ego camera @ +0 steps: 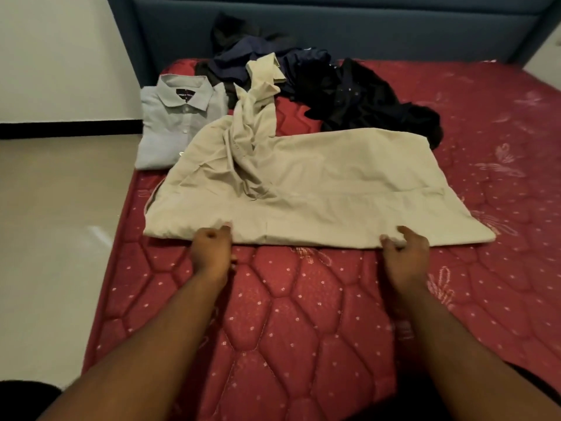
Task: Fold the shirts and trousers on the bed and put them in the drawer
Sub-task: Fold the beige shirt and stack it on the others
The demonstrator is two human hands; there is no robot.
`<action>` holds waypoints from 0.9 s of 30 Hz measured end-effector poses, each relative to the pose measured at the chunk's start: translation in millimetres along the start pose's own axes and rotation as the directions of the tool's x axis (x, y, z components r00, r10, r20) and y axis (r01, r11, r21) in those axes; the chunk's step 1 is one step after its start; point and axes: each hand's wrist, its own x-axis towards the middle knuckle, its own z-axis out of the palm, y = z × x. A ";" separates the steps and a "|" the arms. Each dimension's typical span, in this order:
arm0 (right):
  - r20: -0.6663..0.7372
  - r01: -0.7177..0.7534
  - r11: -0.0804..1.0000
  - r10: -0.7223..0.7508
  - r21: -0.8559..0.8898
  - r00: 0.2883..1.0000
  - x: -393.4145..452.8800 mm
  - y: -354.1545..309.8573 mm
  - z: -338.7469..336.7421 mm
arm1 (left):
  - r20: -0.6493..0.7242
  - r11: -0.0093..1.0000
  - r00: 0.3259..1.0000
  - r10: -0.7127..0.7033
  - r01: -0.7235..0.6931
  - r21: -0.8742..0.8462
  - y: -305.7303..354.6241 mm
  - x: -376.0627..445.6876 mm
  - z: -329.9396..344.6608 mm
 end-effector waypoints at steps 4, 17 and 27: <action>0.245 -0.655 0.413 0.696 0.633 0.675 43.7 13.8 -30.3 | -0.180 0.774 0.888 -0.423 0.251 -0.581 2.4 11.4 19.7; 0.095 -0.696 0.427 0.811 0.577 0.577 24.0 34.6 -73.6 | 0.051 0.615 0.874 -0.482 0.380 -0.692 -17.9 -18.3 -17.9; 0.078 -0.082 0.996 0.083 -0.025 0.993 -46.7 -16.4 -46.3 | 0.028 0.701 0.920 -0.390 0.316 -0.639 -8.9 -30.3 -88.9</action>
